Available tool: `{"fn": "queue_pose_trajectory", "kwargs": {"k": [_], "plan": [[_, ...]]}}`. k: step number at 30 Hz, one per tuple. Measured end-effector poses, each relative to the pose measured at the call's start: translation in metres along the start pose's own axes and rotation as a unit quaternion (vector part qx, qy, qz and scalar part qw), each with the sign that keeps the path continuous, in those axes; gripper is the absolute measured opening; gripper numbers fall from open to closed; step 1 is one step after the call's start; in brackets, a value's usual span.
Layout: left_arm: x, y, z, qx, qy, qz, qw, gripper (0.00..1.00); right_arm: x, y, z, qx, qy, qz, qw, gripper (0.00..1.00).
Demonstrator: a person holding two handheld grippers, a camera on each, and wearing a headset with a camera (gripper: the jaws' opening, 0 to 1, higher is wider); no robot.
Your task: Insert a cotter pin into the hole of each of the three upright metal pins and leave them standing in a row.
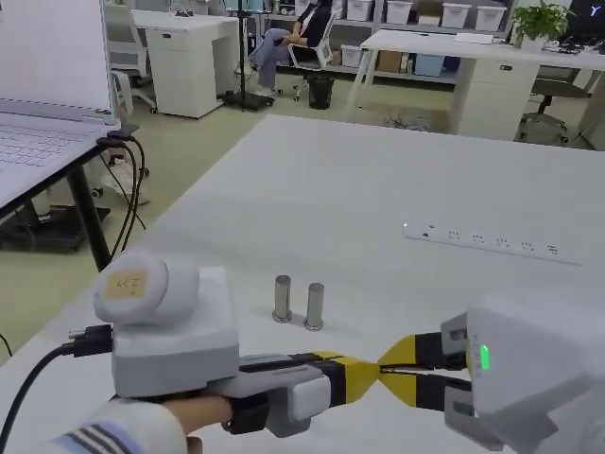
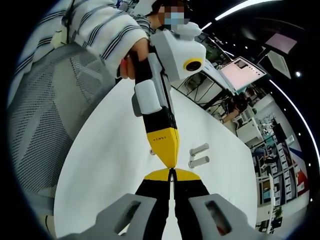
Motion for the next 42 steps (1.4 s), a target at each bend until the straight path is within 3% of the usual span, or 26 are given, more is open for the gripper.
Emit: {"fn": "queue_pose_trajectory", "kwargs": {"k": [6, 10, 27, 31, 36, 42], "plan": [[0.003, 0.001, 0.002, -0.006, 0.001, -0.001, 1.0, 0.0, 0.001, 0.0, -0.001, -0.004, 0.0, -0.001, 1.0, 0.0], [0.003, 0.001, 0.001, -0.007, -0.016, 0.0, 0.9998, 0.0, 0.002, -0.001, -0.003, -0.008, 0.001, 0.002, 1.0, 0.0], [-0.002, -0.01, 0.004, -0.022, 0.001, 0.009, 0.9997, 0.0, -0.003, 0.004, -0.002, -0.009, 0.003, 0.018, 0.9998, 0.01], [-0.001, -0.013, 0.003, -0.032, 0.012, 0.001, 0.9994, 0.0, -0.003, 0.003, -0.001, -0.005, 0.01, 0.017, 0.9998, 0.07], [0.001, -0.017, 0.004, -0.034, 0.026, -0.006, 0.9991, 0.0, 0.003, 0.004, 0.0, -0.018, 0.042, 0.012, 0.9989, 0.1], [0.003, -0.02, 0.007, -0.037, 0.093, -0.035, 0.9944, 0.0, 0.009, 0.003, 0.001, -0.031, 0.104, 0.013, 0.994, 0.16]]}}
Point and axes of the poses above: the centre of the closed fingertips' face, and the gripper's own axes: y roughly forward along the fingers, z roughly to its right, x roughly out of its underside, the point moved 10 cm from there along -y, roughly backward along the fingers, and after that the axes turned 14 degrees about x, right-handed, at the moved point
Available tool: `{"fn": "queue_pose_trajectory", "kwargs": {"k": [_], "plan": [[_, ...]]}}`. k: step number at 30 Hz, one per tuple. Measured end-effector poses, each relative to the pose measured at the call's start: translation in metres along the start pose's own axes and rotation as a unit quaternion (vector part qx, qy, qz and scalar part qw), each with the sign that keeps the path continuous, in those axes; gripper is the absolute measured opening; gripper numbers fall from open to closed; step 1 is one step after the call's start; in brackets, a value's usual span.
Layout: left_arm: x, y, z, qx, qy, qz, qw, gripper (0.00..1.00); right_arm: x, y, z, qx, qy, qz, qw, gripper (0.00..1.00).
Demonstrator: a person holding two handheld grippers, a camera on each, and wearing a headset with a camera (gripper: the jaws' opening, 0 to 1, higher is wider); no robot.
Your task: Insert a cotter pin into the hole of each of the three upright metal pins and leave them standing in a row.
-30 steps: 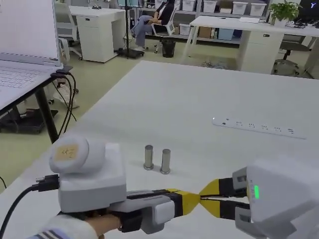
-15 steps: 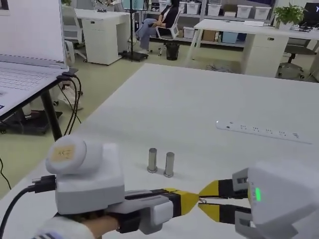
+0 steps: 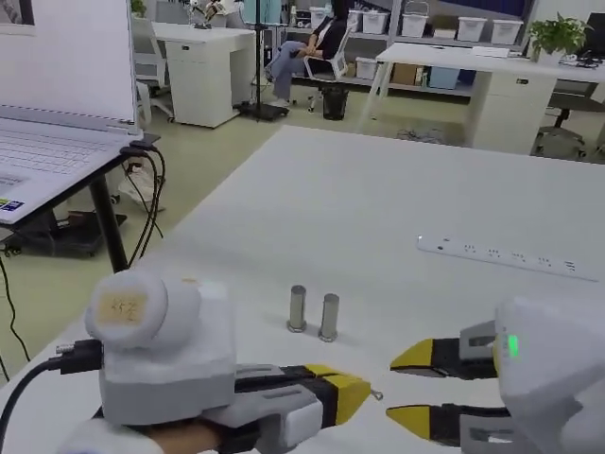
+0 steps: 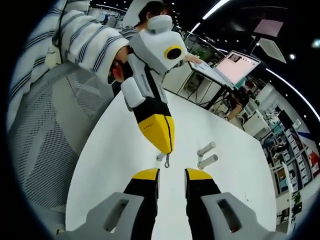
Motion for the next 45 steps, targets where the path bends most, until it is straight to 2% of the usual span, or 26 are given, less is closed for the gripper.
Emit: {"fn": "queue_pose_trajectory", "kwargs": {"k": [3, 8, 9, 10, 14, 21, 28, 38, 45], "plan": [[0.0, -0.001, 0.002, 0.003, 0.032, -0.011, 0.9994, 0.0, 0.003, -0.001, 0.003, -0.007, 0.01, -0.006, 0.9999, 0.18], [0.0, -0.002, 0.002, 0.007, 0.068, -0.02, 0.9975, 0.0, 0.01, -0.003, 0.009, -0.03, 0.044, -0.023, 0.9983, 0.22], [0.0, -0.002, 0.002, 0.009, 0.081, -0.023, 0.9964, 0.0, 0.013, -0.004, 0.008, -0.048, 0.06, -0.039, 0.9963, 0.23], [0.0, -0.002, 0.002, 0.01, 0.099, -0.029, 0.9946, 0.0, 0.015, -0.003, 0.01, -0.055, 0.066, -0.048, 0.9951, 0.23], [0.002, -0.003, 0.003, 0.012, 0.126, -0.045, 0.9909, 0.0, 0.019, -0.002, 0.014, -0.072, 0.082, -0.051, 0.9927, 0.26], [0.003, -0.004, 0.006, 0.021, 0.155, -0.05, 0.9865, 0.0, 0.02, -0.001, 0.016, -0.095, 0.097, -0.052, 0.9893, 0.25], [0.005, -0.003, 0.009, 0.027, 0.182, -0.059, 0.9811, 0.0, 0.021, 0.002, 0.012, -0.115, 0.102, -0.047, 0.987, 0.18], [0.005, 0.002, 0.016, 0.051, 0.201, -0.061, 0.9763, 0.0, 0.017, 0.005, 0.0, -0.148, 0.147, -0.02, 0.9777, 0.13], [0.006, 0.005, 0.02, 0.064, 0.206, -0.066, 0.9743, 0.0, 0.016, 0.007, -0.004, -0.161, 0.143, -0.022, 0.9764, 0.1]]}}
Point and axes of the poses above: the centre of the closed fingertips' face, and the gripper's own axes: y roughly forward along the fingers, z roughly to its right, x roughly out of its underside, the point moved 10 cm from there along -y, roughly backward along the fingers, and after that the axes turned 14 degrees about x, right-handed, at the moved point
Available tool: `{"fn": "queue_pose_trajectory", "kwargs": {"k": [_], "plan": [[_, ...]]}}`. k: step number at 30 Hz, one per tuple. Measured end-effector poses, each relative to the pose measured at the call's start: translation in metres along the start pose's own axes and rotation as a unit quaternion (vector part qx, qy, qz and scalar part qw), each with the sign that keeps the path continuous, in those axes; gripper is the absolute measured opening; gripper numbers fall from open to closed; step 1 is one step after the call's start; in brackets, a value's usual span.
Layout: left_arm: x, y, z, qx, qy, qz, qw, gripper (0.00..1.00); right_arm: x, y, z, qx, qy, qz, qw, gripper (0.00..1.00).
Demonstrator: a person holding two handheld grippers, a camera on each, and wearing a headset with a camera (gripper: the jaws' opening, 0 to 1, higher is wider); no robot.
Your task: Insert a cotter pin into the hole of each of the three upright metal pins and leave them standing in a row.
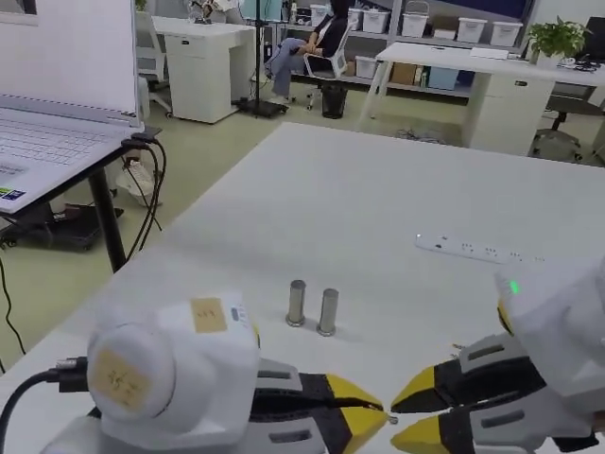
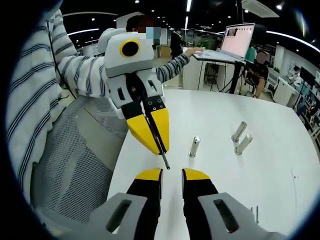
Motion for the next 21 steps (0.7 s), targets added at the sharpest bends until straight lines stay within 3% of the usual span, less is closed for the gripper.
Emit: {"fn": "queue_pose_trajectory", "kwargs": {"k": [7, 16, 21], "plan": [[0.0008, 0.0019, 0.0021, 0.008, 0.001, -0.004, 1.0, 0.0, 0.0015, 0.0013, -0.005, -0.019, -0.003, 0.001, 0.9998, 0.0], [0.0042, 0.0029, 0.0036, 0.021, 0.003, -0.022, 0.9995, 0.0, 0.0045, 0.0007, -0.0069, -0.029, -0.014, -0.008, 0.9994, 0.0], [0.0063, 0.003, 0.0057, 0.03, 0.012, -0.042, 0.9986, 0.0, 0.0047, 0.0, -0.0081, -0.039, -0.02, -0.01, 0.999, 0.0]]}}
Point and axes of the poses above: the centre of the closed fingertips' face, and the gripper's own axes: y roughly forward along the fingers, z roughly to its right, x roughly out of its underside, the point moved 10 cm from there along -y, roughly backward along the fingers, and after that the axes turned 14 degrees about x, right-handed, at the moved point
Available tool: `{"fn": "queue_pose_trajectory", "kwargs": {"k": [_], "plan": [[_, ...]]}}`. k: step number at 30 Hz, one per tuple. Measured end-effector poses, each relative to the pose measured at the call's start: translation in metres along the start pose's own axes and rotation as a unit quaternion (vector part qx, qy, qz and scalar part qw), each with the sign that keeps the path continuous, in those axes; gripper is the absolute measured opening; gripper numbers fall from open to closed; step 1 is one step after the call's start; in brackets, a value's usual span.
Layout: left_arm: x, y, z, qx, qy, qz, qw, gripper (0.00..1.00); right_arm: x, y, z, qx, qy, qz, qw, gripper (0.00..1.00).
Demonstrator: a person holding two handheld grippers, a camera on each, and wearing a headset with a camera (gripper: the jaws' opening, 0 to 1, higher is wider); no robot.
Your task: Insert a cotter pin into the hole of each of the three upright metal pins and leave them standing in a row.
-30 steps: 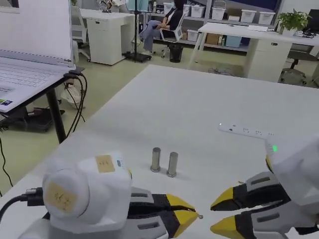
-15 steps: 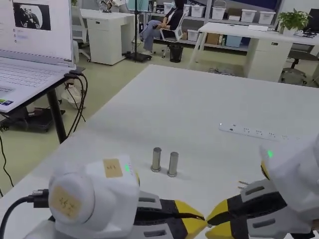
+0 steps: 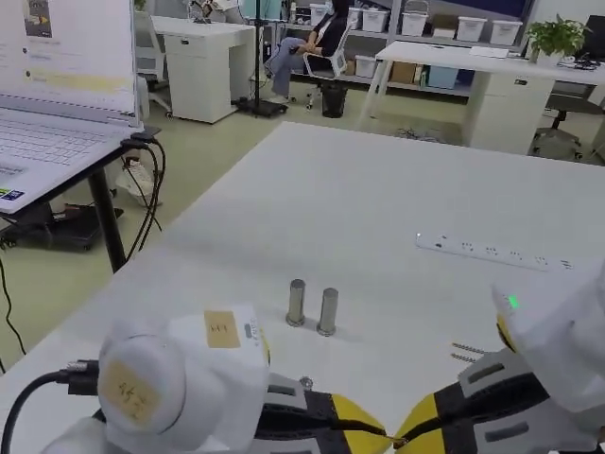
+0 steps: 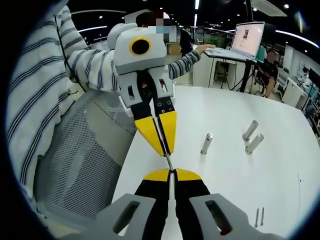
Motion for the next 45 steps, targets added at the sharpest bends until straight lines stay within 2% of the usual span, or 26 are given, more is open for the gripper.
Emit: {"fn": "queue_pose_trajectory", "kwargs": {"k": [7, 29, 36, 45], "plan": [[0.001, -0.001, 0.003, 0.008, 0.01, -0.018, 0.9997, 0.0, -0.002, 0.001, -0.003, -0.01, -0.007, -0.002, 0.9999, 0.0], [0.007, -0.001, 0.005, 0.019, 0.001, -0.031, 0.9993, 0.0, -0.008, 0.004, -0.01, -0.03, -0.031, -0.014, 0.999, 0.0], [0.008, -0.005, 0.001, 0.008, -0.002, -0.029, 0.9995, 0.0, -0.01, 0.006, -0.008, -0.019, -0.031, -0.013, 0.9993, 0.0], [0.013, -0.016, -0.01, -0.017, -0.006, -0.03, 0.9994, 0.09, -0.014, 0.004, 0.0, 0.018, -0.007, -0.019, 0.9996, 0.0]]}}
Point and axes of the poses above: the centre of the closed fingertips' face, and the gripper's own axes: y roughly forward along the fingers, z roughly to its right, x roughly out of its underside, the point moved 10 cm from there along -y, roughly backward along the fingers, and after that the axes turned 14 degrees about x, right-handed, at the moved point
